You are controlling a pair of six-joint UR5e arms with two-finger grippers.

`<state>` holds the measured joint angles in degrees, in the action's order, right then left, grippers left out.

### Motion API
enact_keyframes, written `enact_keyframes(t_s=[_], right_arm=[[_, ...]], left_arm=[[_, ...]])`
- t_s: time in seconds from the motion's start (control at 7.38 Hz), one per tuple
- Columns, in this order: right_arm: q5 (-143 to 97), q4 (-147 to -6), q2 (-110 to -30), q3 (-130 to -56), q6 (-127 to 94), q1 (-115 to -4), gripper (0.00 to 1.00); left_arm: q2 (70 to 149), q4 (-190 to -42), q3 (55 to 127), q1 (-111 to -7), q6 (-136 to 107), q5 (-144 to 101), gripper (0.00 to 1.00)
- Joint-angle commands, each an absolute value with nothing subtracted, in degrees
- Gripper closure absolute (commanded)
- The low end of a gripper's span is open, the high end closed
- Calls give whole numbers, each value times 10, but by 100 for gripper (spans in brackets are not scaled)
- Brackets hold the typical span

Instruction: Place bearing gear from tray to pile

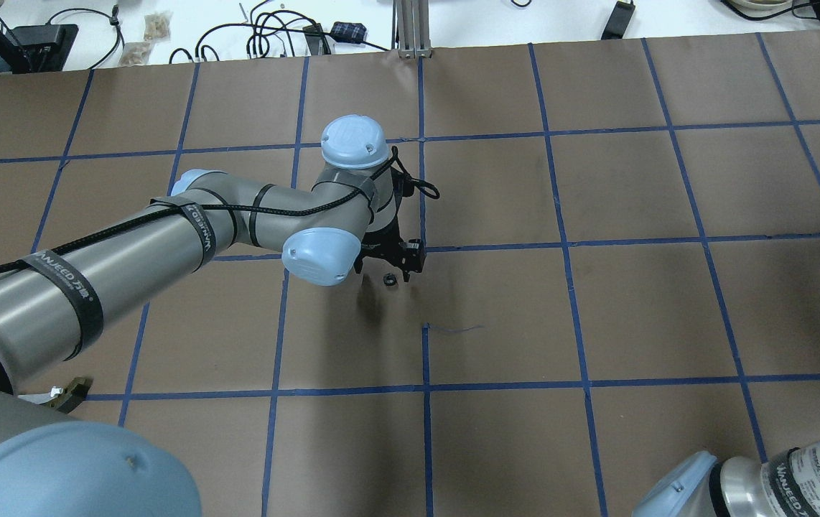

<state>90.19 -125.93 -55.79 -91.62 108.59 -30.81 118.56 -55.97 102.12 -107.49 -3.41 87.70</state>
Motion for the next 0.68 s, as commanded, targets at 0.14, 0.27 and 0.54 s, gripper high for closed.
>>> enact_keyframes(t_s=[0.14,0.27,0.54], right_arm=[[904,-1261,-556,-930,1089,-298,30],[904,-1271,-557,-933,1090,-297,41],[909,-1273,-557,-933,1090,-297,87]], left_arm=[[1188,-557,1020,-1075,-34,877,36],[1188,-558,1019,-1075,-35,877,44],[1187,-559,1021,-1075,-37,877,93]])
